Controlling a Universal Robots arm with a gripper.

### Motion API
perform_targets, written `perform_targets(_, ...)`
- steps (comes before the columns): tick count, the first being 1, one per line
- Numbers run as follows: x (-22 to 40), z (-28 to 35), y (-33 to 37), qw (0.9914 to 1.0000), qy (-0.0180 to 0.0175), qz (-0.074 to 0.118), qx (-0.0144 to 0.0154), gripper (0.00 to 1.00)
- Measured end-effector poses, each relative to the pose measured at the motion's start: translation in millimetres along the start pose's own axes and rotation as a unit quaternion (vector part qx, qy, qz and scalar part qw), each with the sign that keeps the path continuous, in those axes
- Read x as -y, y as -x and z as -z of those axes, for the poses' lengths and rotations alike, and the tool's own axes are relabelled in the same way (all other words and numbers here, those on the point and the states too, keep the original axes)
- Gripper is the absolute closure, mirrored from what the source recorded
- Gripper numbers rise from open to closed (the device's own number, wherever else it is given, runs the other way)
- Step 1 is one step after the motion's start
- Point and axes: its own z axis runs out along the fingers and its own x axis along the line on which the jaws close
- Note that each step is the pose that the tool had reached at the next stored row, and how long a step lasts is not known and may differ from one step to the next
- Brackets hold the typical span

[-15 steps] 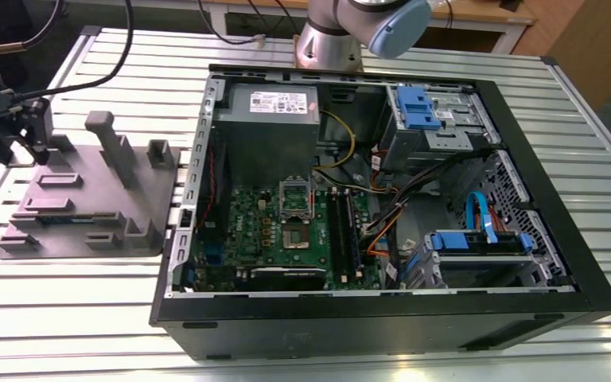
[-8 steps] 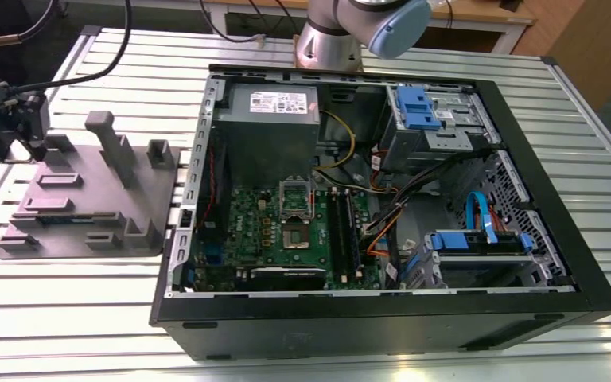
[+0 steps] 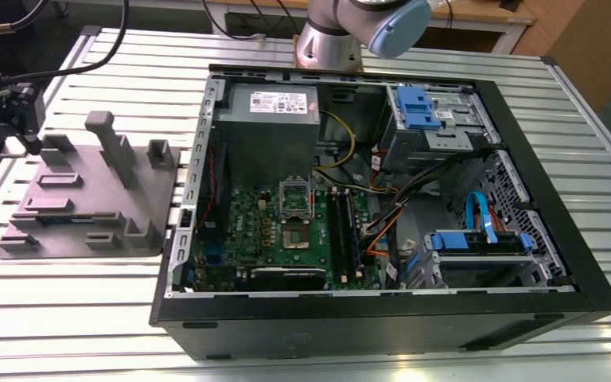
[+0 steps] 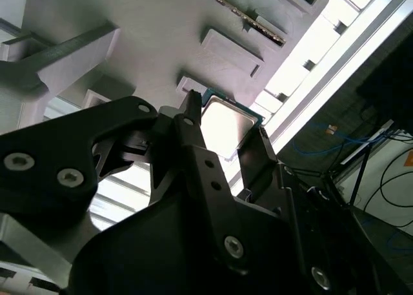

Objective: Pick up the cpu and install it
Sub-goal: 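Pick up the cpu and move it towards the insertion slot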

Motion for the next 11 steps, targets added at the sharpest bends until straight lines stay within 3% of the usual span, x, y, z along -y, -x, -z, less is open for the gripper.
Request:
perform_targets(5, 0.0, 0.9, 0.0, 1.00000, -0.0002, 0.000, -0.0003, 0.53)
perform_targets(11, -0.4, 10.2, 0.0, 1.00000, -0.0001, 0.000, -0.0001, 0.53)
